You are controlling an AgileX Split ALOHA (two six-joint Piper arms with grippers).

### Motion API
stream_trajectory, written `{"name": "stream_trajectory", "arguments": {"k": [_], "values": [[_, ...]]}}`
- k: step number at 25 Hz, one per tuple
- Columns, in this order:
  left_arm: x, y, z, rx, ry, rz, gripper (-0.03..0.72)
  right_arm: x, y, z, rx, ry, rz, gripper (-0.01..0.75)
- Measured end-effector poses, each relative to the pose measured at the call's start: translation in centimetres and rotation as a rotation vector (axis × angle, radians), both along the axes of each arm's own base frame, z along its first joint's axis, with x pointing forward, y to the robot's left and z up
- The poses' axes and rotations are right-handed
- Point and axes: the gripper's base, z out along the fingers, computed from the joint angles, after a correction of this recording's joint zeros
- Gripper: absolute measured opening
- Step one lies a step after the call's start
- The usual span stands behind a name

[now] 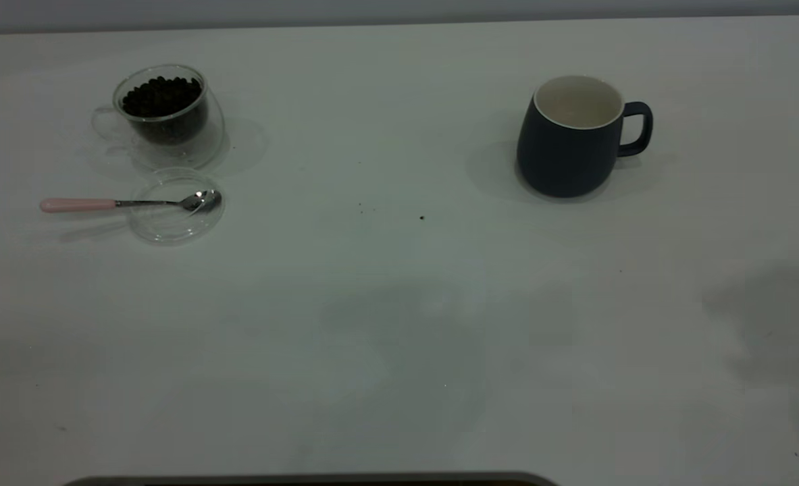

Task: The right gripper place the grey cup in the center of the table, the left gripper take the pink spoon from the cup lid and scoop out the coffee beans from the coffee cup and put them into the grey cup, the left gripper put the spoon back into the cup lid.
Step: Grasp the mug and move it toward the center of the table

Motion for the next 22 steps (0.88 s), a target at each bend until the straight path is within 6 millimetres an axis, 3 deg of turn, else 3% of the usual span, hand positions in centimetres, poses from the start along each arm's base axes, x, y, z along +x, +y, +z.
{"name": "stream_trajectory", "arguments": {"k": [3,6,11,15,22], "values": [[0.0,0.0,0.0,0.0,0.0,0.0,0.38,4.8,0.2,-2.2,-0.035,0.066,0.052,0.598],[0.0,0.0,0.0,0.001,0.0,-0.001,0.38,9.2,0.4,-5.9,-0.093,0.147,0.15,0.595],[0.0,0.0,0.0,0.001,0.0,-0.001,0.38,15.0,0.2,-12.5,-0.296,0.194,0.504,0.592],[0.0,0.0,0.0,0.001,0.0,-0.001,0.38,17.6,0.4,-16.6,-0.386,0.206,0.735,0.591],[0.0,0.0,0.0,0.001,0.0,-0.001,0.38,19.2,0.8,-18.8,-0.473,0.129,0.951,0.591]]}}
